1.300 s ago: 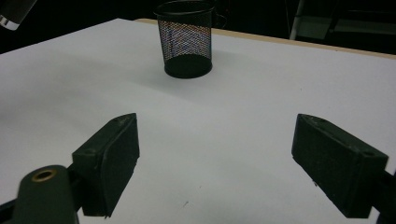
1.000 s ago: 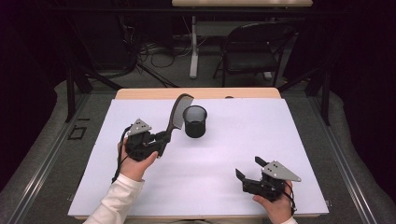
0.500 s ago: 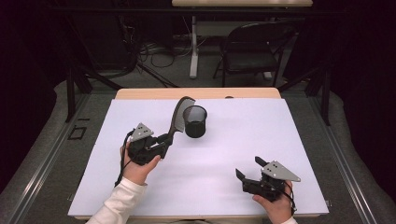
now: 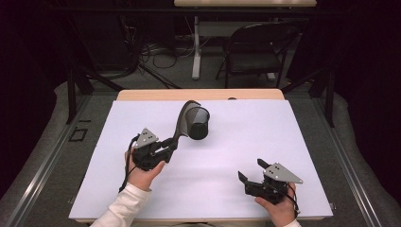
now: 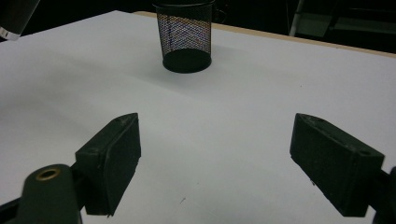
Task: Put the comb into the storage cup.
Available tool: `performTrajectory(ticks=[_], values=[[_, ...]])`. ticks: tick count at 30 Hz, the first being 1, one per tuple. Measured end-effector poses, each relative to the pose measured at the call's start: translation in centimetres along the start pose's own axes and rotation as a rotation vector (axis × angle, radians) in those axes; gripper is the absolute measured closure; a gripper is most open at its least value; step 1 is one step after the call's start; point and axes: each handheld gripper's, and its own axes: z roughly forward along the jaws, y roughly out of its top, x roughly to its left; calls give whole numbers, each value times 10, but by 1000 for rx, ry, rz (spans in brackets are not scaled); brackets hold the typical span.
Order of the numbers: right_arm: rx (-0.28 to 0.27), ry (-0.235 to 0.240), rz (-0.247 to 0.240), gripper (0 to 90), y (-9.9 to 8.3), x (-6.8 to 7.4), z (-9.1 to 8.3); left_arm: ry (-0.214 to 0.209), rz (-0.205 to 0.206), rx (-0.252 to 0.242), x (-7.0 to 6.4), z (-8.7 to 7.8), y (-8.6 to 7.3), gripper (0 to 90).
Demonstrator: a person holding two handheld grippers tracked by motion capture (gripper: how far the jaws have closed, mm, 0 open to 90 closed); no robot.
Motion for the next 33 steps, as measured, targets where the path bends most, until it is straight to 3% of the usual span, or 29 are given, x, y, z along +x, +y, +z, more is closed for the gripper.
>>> performTrajectory(ticks=[8, 15, 22, 25, 33], values=[[-5, 3, 9, 210, 1, -4, 0, -2, 0, -13, -2, 0, -4, 721], [5, 32, 21, 266, 3, -2, 1, -6, 7, -27, -6, -1, -5, 721], [52, 70, 25, 310, 12, 0, 4, -2, 6, -35, -8, -3, -5, 721], [99, 82, 28, 324, 16, 2, 7, -6, 6, -43, -8, -4, -5, 721], [140, 96, 39, 332, 28, 1, 14, -1, 5, -51, -8, -7, -5, 721]])
